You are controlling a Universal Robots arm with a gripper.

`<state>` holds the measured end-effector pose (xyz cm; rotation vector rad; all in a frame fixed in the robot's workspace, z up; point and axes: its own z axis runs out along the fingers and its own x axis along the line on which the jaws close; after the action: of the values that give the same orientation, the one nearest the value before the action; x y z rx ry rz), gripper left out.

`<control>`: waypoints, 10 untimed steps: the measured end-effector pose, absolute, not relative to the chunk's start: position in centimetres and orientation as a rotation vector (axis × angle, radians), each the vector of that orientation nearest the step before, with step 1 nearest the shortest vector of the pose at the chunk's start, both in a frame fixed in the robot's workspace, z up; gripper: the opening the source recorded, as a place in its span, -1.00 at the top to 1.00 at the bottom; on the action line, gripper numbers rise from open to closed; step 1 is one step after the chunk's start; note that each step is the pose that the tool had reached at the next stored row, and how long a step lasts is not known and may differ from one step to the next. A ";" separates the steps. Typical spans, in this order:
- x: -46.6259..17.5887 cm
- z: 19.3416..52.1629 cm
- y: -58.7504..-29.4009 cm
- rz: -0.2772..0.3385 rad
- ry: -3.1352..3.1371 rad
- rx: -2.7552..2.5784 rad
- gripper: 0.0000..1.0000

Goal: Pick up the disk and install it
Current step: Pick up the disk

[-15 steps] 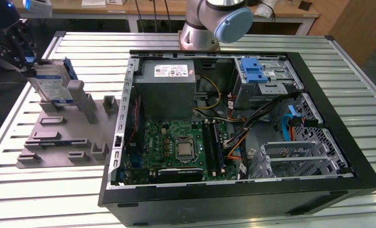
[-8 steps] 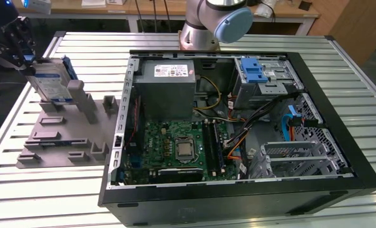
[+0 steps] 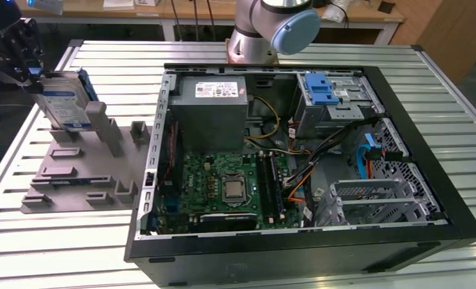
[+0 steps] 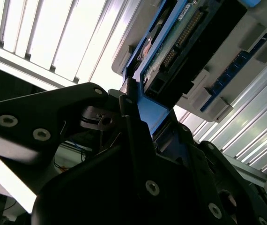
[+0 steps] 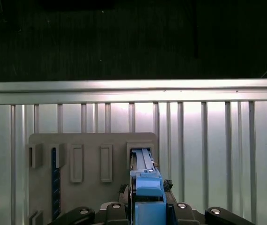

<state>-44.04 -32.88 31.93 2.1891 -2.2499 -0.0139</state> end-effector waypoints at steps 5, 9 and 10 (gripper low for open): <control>-44.0 32.2 -32.9 -0.014 -2.250 2.189 0.27; -44.0 32.4 -32.9 -0.014 -2.250 2.189 0.27; -44.0 32.5 -32.9 -0.014 -2.250 2.189 0.27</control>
<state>-44.04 -32.87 32.45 2.1891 -2.2499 -0.0139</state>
